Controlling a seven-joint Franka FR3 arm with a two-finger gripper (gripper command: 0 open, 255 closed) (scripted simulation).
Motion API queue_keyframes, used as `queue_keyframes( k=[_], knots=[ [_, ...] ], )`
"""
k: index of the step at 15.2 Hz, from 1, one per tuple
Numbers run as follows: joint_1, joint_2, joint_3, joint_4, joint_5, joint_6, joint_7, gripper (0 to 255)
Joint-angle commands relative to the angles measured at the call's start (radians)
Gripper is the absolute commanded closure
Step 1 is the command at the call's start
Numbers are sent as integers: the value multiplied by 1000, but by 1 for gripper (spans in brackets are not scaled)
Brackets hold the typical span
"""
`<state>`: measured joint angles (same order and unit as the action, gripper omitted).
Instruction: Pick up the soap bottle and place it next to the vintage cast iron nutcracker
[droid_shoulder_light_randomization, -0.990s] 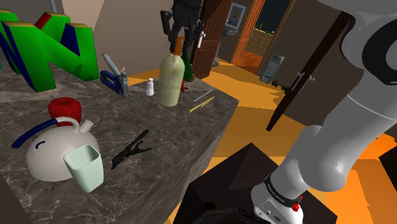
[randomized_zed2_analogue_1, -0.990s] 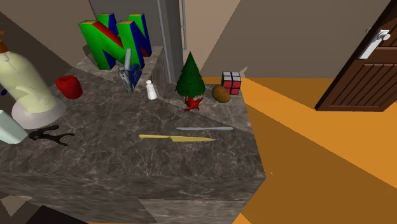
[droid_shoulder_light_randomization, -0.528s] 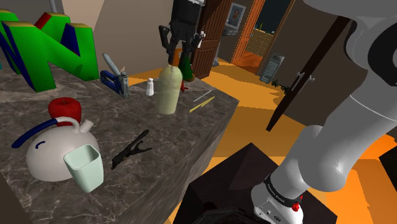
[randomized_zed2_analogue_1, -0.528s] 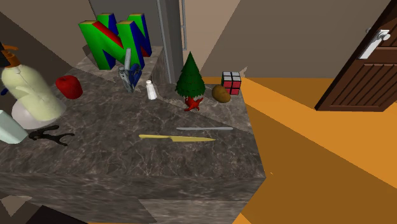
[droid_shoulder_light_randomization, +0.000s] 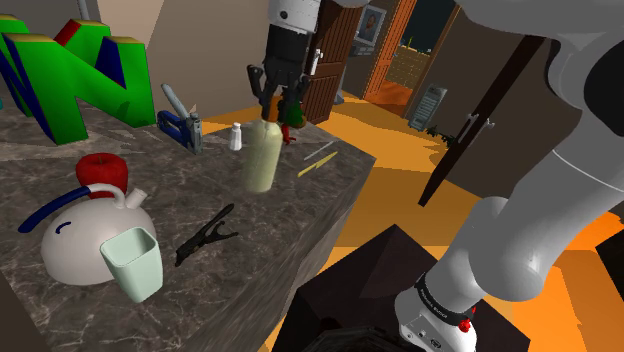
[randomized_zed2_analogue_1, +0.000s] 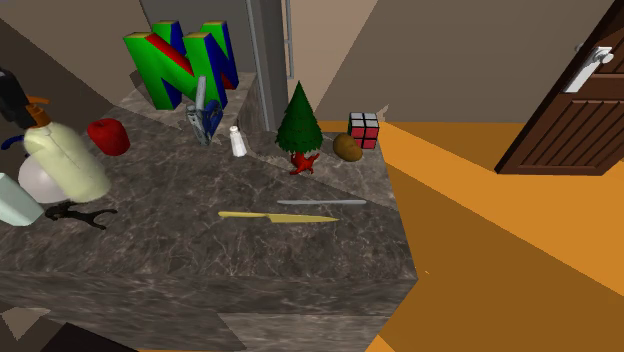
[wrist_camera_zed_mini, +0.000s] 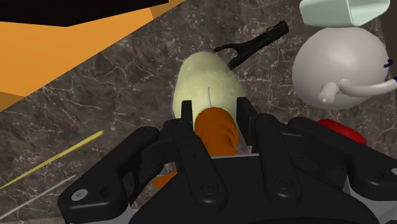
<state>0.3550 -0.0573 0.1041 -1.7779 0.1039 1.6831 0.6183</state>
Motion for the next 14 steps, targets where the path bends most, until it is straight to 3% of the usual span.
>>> queue_keyframes(
  k=[1, 14],
  knots=[
    [-1, -2, -1, -28, 0, 27, -4, 255],
    [1, 9, 2, -190, 4, 199, -18, 255]
  ],
)
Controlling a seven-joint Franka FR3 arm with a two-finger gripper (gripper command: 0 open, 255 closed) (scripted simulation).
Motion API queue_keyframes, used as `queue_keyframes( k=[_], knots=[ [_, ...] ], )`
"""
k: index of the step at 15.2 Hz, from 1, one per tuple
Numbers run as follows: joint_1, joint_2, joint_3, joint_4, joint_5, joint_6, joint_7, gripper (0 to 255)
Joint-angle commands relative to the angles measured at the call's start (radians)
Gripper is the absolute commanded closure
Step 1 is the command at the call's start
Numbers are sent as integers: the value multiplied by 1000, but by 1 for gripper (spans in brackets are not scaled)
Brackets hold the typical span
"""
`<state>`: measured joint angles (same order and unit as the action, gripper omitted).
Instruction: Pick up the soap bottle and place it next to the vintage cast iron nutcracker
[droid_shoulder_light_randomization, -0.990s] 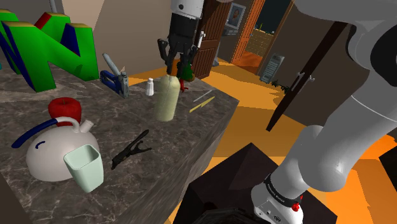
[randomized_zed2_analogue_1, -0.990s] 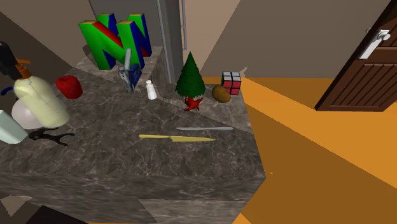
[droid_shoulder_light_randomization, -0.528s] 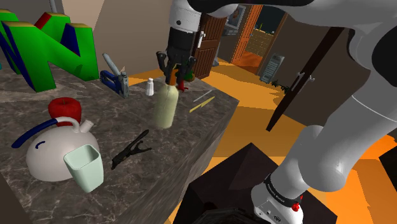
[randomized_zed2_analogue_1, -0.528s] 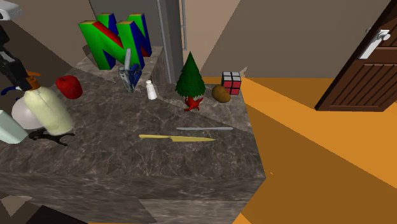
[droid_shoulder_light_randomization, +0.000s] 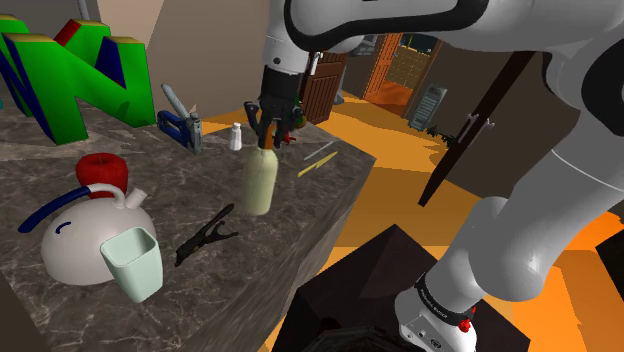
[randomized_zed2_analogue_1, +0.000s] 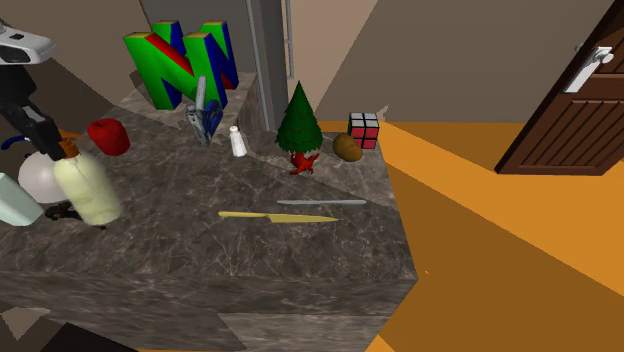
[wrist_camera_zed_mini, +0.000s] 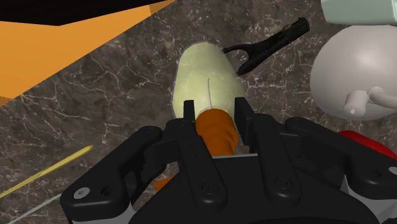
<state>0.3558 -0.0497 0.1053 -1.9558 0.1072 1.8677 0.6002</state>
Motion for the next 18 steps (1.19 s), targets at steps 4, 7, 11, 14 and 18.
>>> queue_keyframes(
  k=[4, 7, 11, 14, 18],
  knots=[
    [1, 12, 1, -54, 1, 67, -4, 255],
    [2, 22, 2, -83, 2, 106, -7, 255],
    [3, 41, 3, -123, 3, 165, -11, 255],
    [3, 41, 3, -123, 3, 165, -11, 255],
    [3, 41, 3, -123, 3, 165, -11, 255]
  ],
)
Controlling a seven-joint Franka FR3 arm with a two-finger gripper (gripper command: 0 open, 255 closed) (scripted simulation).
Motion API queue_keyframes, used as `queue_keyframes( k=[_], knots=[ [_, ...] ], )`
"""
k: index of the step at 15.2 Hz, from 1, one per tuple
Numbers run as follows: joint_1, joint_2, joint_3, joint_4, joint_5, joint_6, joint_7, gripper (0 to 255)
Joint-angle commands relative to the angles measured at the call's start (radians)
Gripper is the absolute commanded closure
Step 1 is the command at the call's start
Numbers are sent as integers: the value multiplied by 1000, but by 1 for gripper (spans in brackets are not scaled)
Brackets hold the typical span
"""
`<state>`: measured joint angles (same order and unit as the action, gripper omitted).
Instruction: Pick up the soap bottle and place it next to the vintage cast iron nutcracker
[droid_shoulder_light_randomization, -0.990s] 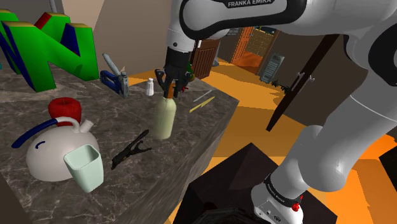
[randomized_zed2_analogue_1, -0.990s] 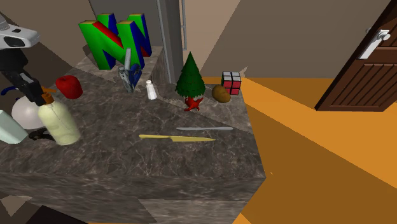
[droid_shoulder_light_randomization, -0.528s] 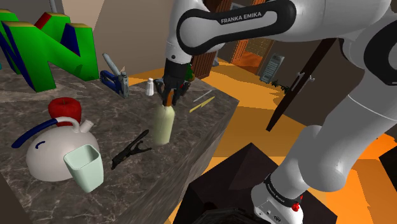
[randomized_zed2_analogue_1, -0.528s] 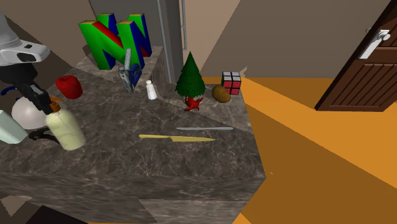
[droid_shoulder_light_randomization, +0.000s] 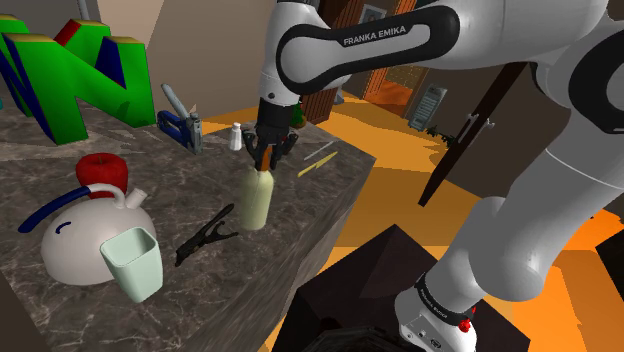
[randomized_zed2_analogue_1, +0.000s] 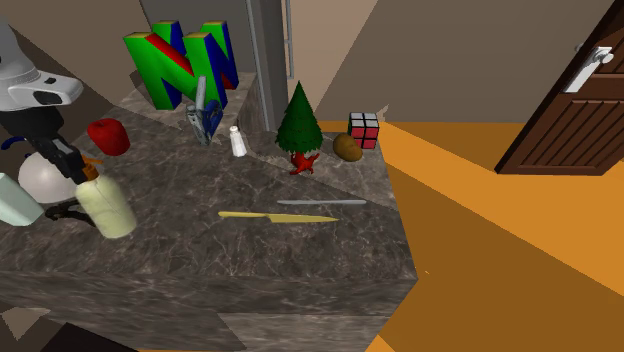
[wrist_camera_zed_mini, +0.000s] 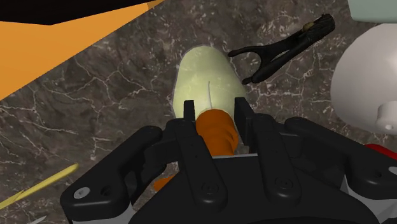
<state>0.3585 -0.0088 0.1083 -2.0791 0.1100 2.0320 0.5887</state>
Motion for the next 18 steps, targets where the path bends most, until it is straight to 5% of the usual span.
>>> queue_keyframes(
  k=[1, 2, 7, 11, 18],
  knots=[
    [0, 0, 0, 0, 0, 0, 0, 255],
    [0, 0, 0, 0, 0, 0, 0, 0],
    [0, 0, 0, 0, 0, 0, 0, 0],
    [-6, -29, -6, 96, -3, -125, 1, 0],
    [-6, -29, -6, 96, -3, -125, 1, 0]
  ],
)
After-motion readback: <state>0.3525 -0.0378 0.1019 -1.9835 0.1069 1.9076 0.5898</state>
